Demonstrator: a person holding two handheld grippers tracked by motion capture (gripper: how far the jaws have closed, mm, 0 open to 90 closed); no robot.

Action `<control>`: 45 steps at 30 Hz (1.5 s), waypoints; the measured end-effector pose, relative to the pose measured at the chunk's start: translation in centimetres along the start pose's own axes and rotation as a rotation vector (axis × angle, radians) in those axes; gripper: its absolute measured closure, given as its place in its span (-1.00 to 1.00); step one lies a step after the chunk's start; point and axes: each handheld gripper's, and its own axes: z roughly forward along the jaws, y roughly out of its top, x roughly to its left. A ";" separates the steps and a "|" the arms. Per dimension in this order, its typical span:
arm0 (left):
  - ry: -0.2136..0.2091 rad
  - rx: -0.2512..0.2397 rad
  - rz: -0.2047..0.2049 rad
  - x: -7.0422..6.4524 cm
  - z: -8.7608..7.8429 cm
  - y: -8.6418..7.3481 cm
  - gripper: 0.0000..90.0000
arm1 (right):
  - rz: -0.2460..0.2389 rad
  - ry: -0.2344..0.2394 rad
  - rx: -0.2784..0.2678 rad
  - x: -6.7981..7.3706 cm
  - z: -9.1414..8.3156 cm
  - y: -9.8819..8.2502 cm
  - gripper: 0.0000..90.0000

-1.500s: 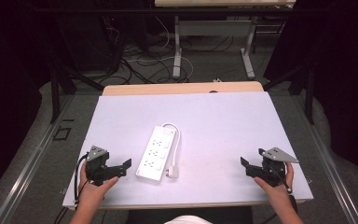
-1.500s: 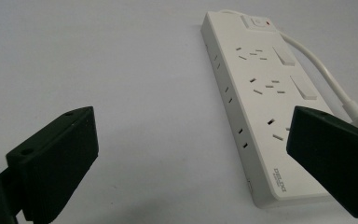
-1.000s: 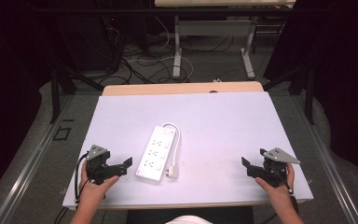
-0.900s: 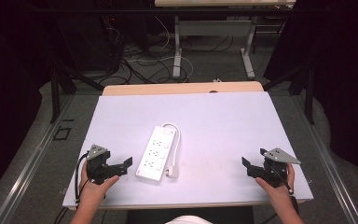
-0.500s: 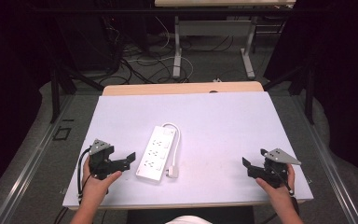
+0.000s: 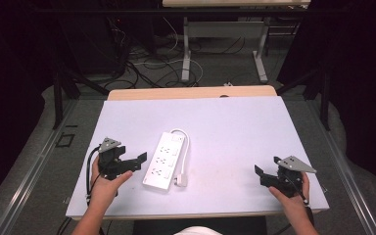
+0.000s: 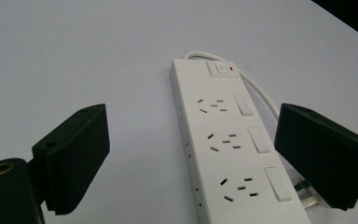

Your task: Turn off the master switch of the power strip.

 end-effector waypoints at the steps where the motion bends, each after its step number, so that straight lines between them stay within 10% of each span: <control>1: -0.003 0.004 0.000 0.0 0.0 0.2 -0.72 | 0.003 0.000 0.000 0.0 0.0 0.0 -0.58; 45: -0.014 0.033 0.057 -3.5 3.0 8.3 -0.49 | 0.005 0.009 -0.005 0.0 0.2 -0.1 -0.57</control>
